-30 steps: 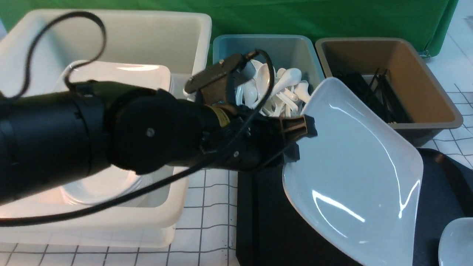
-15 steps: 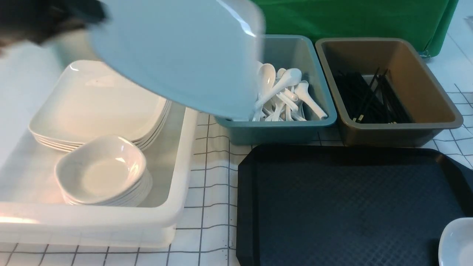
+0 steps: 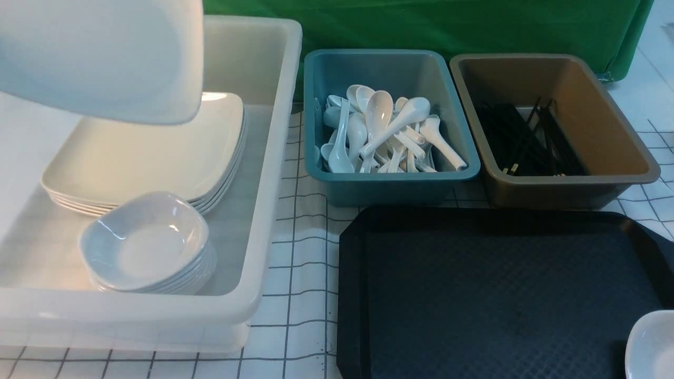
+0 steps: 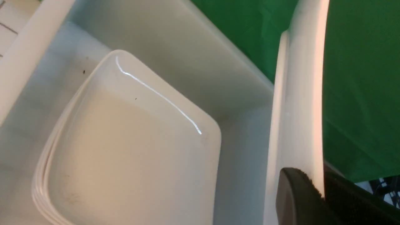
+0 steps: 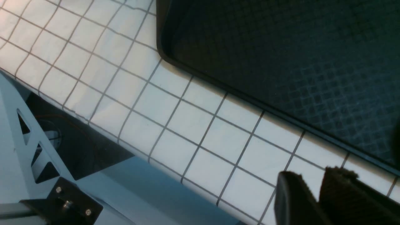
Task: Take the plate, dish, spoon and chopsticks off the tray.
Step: Use the left arm to put the plate into the large storage box on the left, then use the right arm to grab a small plate from the dinner plate, then use the right arm to put the small plate into the large storage box on the left
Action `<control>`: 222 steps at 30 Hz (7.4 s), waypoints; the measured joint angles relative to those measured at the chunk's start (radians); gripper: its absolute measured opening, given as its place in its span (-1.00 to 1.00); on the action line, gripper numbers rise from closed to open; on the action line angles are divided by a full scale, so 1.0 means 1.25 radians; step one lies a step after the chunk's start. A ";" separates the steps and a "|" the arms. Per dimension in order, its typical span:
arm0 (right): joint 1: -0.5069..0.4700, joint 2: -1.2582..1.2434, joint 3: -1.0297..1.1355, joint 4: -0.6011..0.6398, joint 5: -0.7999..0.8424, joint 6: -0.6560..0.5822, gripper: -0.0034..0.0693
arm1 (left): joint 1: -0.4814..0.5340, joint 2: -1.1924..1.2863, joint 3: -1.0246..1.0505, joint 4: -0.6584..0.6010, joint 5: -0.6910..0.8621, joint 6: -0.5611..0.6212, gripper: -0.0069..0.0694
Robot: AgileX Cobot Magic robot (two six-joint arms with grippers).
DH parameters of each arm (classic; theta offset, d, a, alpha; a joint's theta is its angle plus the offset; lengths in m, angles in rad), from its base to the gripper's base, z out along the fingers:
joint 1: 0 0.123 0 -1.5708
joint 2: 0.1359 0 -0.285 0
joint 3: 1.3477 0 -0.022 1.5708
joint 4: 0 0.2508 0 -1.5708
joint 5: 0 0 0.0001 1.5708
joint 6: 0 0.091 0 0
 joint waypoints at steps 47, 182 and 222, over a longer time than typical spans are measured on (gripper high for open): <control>0.000 0.000 0.000 0.000 -0.012 0.013 -0.33 | -0.107 0.231 -0.005 0.182 -0.261 0.192 0.02; -0.433 0.650 -0.350 -0.059 -0.111 0.073 -0.67 | -0.302 0.054 -0.083 0.436 0.118 -0.059 -0.83; 0.409 1.410 -1.149 0.186 -0.355 0.051 -0.52 | -0.168 -0.020 -0.170 0.447 0.144 -0.138 -0.82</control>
